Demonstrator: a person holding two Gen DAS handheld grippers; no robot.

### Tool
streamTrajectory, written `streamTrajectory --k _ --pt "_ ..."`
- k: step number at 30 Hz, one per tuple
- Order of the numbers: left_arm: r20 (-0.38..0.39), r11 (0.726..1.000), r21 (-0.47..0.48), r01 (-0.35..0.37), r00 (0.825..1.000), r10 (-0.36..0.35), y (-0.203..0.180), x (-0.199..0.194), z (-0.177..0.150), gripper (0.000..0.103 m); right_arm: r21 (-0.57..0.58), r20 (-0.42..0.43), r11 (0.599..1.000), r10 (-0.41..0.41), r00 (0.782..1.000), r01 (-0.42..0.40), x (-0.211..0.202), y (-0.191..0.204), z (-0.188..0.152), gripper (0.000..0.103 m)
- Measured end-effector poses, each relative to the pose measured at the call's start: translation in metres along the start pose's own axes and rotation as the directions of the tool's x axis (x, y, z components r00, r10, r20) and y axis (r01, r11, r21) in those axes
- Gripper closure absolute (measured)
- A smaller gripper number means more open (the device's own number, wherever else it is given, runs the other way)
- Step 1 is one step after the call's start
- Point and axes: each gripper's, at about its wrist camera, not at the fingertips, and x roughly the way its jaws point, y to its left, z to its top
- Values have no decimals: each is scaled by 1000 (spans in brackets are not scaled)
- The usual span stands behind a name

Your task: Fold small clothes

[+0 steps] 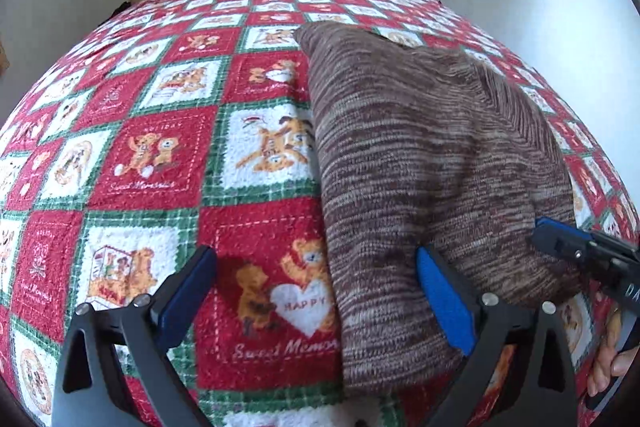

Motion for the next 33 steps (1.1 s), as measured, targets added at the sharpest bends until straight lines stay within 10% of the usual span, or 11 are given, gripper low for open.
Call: streamTrajectory --k 9,14,18,24,33 --pt "185 996 -71 55 982 -41 5 -36 75 7 -8 14 1000 17 1000 -17 -7 1 -3 94" --pt "94 994 -101 -51 994 60 -2 31 120 30 62 27 995 81 996 -83 -5 -11 -1 94" --pt "50 980 -178 -84 994 94 31 72 102 0 81 32 991 109 994 -111 -3 -15 1 94" --pt "33 977 -171 -129 990 137 40 72 103 0 107 36 984 141 989 -144 -2 -19 2 94" --pt "113 991 -135 24 994 -8 28 -2 85 2 10 190 988 149 970 -154 -34 2 -2 94"
